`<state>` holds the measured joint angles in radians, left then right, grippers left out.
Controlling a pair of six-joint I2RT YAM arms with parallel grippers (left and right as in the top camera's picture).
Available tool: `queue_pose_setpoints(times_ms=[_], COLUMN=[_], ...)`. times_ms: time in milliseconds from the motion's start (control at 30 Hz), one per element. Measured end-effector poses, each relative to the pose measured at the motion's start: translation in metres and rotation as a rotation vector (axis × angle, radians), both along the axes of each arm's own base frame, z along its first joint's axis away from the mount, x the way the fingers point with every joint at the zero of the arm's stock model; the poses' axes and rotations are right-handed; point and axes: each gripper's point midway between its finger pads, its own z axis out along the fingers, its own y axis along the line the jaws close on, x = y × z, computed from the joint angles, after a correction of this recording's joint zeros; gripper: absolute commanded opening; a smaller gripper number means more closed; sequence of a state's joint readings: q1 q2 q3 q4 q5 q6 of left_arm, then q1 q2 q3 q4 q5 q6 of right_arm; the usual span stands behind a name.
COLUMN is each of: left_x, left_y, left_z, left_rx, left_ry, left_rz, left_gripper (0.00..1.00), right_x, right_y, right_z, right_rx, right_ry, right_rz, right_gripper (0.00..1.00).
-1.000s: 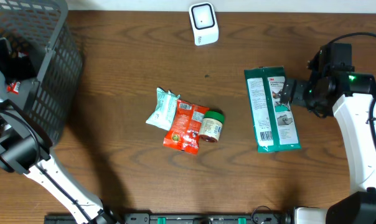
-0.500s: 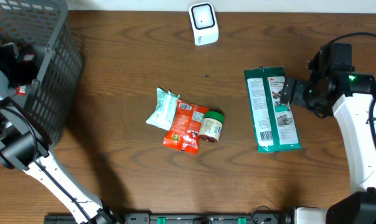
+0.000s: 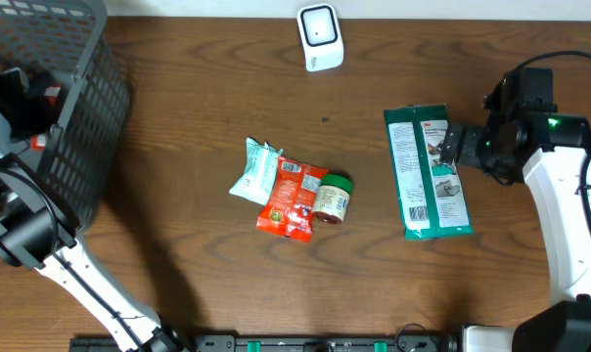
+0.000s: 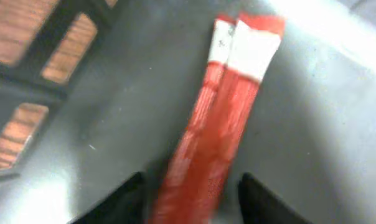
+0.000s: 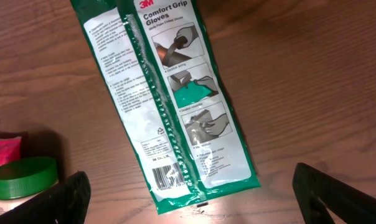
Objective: Scan the item barcode
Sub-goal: 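Grasp the red stick packet and lift it out with left gripper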
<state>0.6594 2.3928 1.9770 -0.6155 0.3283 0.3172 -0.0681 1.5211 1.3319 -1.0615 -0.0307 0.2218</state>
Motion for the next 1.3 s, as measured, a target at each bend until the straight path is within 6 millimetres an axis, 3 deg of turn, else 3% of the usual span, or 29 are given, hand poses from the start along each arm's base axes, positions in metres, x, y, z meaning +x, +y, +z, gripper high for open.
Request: queue_pose_setpoints(times_ms=[67,200,333,433,500,633,700,800,933,1033,1067,1167,1300], left_x=[-0.001,-0.001,-0.004,-0.006,-0.006,-0.01,-0.017,-0.03,-0.049,-0.058,-0.062,-0.072,-0.073], left_y=[-0.002,-0.004,-0.008,-0.01,-0.011,-0.014,-0.023,-0.044,-0.094,-0.138,-0.17,-0.24,-0.347], left_z=[0.0,0.0,0.006,0.025,0.054,0.137,0.189,0.249,0.307,0.33,0.341,0.342,0.328], left_rx=[-0.011,-0.042,-0.08,-0.092,-0.086,-0.053,-0.028,0.001,0.013,-0.008,-0.032,-0.101,-0.189], left_ry=[0.002,0.001,0.002,-0.014,-0.054,-0.181,-0.262,-0.348,-0.413,-0.43,-0.438,-0.389,-0.314], left_rz=[-0.002,0.035,0.078,0.118,0.15,0.206,0.225,0.238,0.219,0.178,0.134,0.027,-0.182], left_gripper=[0.3,0.07,0.07,0.07,0.07,0.07,0.07,0.07,0.07,0.07,0.07,0.07,0.08], right_x=[0.0,0.0,0.0,0.0,0.0,0.0,0.0,0.0,0.0,0.0,0.0,0.0,0.0], right_y=[0.0,0.0,0.0,0.0,0.0,0.0,0.0,0.0,0.0,0.0,0.0,0.0,0.0], right_z=[0.0,0.0,0.0,0.0,0.0,0.0,0.0,0.0,0.0,0.0,0.0,0.0,0.0], right_rx=[0.0,0.0,0.0,0.0,0.0,0.0,0.0,0.0,0.0,0.0,0.0,0.0,0.0], right_ry=[0.0,0.0,0.0,0.0,0.0,0.0,0.0,0.0,0.0,0.0,0.0,0.0,0.0], right_rz=[0.0,0.0,0.0,0.0,0.0,0.0,0.0,0.0,0.0,0.0,0.0,0.0,0.0], right_gripper=[0.99,0.99,0.99,0.99,0.99,0.99,0.99,0.99,0.99,0.99,0.99,0.99,0.99])
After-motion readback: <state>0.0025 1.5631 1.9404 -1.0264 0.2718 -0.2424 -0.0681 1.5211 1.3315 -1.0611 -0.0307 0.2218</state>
